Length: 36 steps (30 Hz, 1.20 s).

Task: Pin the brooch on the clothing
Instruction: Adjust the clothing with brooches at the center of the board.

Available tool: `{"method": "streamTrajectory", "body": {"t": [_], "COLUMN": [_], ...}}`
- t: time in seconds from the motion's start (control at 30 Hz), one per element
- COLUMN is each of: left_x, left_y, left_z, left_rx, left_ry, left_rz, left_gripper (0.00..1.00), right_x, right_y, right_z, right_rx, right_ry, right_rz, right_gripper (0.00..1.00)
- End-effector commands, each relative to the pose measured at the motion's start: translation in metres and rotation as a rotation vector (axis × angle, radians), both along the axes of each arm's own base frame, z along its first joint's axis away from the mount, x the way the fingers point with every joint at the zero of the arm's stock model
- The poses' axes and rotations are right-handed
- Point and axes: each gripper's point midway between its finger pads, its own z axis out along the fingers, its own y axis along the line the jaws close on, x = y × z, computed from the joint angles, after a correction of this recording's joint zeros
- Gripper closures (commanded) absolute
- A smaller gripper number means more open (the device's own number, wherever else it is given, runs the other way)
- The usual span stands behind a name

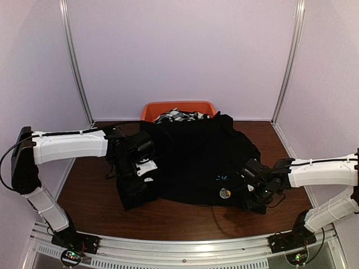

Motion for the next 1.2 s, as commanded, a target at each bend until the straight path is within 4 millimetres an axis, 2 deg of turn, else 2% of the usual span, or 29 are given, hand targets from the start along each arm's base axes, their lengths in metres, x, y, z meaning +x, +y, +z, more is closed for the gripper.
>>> {"method": "streamTrajectory", "body": {"t": [0.0, 0.03, 0.13, 0.17, 0.23, 0.33, 0.47, 0.6, 0.77, 0.87, 1.03, 1.17], "left_x": [0.019, 0.021, 0.027, 0.031, 0.030, 0.020, 0.004, 0.002, 0.001, 0.001, -0.005, -0.016], "left_y": [-0.010, -0.013, -0.025, -0.028, -0.029, -0.034, -0.031, -0.024, -0.006, 0.007, 0.015, 0.033], "left_z": [0.022, 0.027, 0.041, 0.048, 0.044, 0.029, -0.002, -0.016, -0.038, -0.053, -0.070, -0.092], "left_rx": [-0.261, -0.310, -0.489, -0.538, -0.607, -0.701, -0.731, -0.695, -0.664, -0.647, -0.614, -0.476], "left_ry": [-0.072, -0.089, -0.124, -0.140, -0.125, -0.044, 0.055, 0.057, 0.064, 0.078, 0.108, 0.133], "left_rz": [0.239, 0.285, 0.401, 0.442, 0.526, 0.630, 0.727, 0.747, 0.817, 0.876, 0.941, 1.026], "left_gripper": [0.38, 0.39, 0.66, 0.70, 0.85, 0.99, 1.00, 1.00, 1.00, 1.00, 1.00, 1.00], "right_x": [0.012, 0.013, 0.015, 0.016, 0.016, 0.016, 0.017, 0.016, 0.010, 0.007, 0.003, 0.000], "right_y": [0.007, 0.009, 0.013, 0.014, 0.014, 0.014, 0.013, 0.013, 0.012, 0.008, 0.004, 0.001], "right_z": [0.012, 0.013, 0.017, 0.018, 0.017, 0.015, 0.011, 0.000, -0.014, -0.015, -0.012, -0.010], "right_rx": [0.074, 0.087, 0.117, 0.121, 0.128, 0.137, 0.166, 0.156, 0.168, 0.171, 0.168, 0.158], "right_ry": [-0.085, -0.091, -0.099, -0.102, -0.105, -0.113, -0.132, -0.115, -0.083, -0.080, -0.077, -0.070], "right_rz": [-0.071, -0.075, -0.086, -0.088, -0.095, -0.107, -0.134, -0.144, -0.163, -0.176, -0.181, -0.184], "right_gripper": [0.43, 0.44, 0.44, 0.44, 0.44, 0.45, 0.45, 0.47, 0.49, 0.49, 0.50, 0.49]}}
